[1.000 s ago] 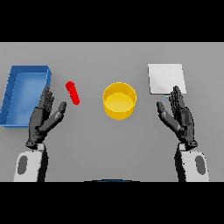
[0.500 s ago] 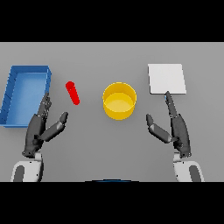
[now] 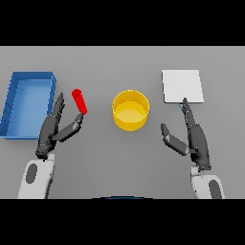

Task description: Pick up the red beaker and tilt it to pour out 1 green nut into yellow bowl. Pick up the yellow bowl and place it on the metallic measuring scale.

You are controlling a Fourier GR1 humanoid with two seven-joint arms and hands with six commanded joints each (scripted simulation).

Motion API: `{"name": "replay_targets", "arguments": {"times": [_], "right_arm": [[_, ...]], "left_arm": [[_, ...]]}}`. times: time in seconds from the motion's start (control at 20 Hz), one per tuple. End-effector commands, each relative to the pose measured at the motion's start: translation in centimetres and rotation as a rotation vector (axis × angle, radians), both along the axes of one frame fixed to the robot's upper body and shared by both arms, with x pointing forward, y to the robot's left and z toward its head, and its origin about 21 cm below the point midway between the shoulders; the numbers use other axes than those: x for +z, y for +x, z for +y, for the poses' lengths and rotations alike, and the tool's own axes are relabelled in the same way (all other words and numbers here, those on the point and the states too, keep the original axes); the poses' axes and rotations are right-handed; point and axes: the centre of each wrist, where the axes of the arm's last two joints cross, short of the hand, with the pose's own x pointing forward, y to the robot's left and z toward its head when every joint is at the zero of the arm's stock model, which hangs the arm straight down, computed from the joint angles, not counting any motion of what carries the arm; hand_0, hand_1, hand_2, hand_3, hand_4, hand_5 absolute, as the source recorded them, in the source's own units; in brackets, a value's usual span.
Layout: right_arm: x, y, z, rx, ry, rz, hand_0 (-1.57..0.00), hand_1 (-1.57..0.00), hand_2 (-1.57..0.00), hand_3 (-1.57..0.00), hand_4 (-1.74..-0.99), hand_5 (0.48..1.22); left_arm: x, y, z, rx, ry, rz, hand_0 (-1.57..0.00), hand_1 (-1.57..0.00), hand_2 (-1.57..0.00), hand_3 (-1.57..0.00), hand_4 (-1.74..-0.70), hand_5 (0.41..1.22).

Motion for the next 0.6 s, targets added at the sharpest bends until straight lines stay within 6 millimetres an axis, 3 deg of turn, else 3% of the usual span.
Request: {"name": "replay_targets", "arguments": {"times": [0.0,0.55], "right_arm": [[-0.1,0.0,-0.4,-0.006,-0.003,0.006,0.00,0.00,0.00,0.00,-1.193,0.658],[0.1,0.3,-0.2,-0.004,0.000,-0.002,0.00,0.00,0.00,0.00,-1.247,0.675]], "left_arm": [[0.0,0.8,-0.2,0.000,0.003,-0.008,0.00,0.00,0.00,0.00,-1.15,0.638],[-1.9,6.8,-1.9,0.002,0.030,-0.010,0.00,0.00,0.00,0.00,-1.22,0.643]]}}
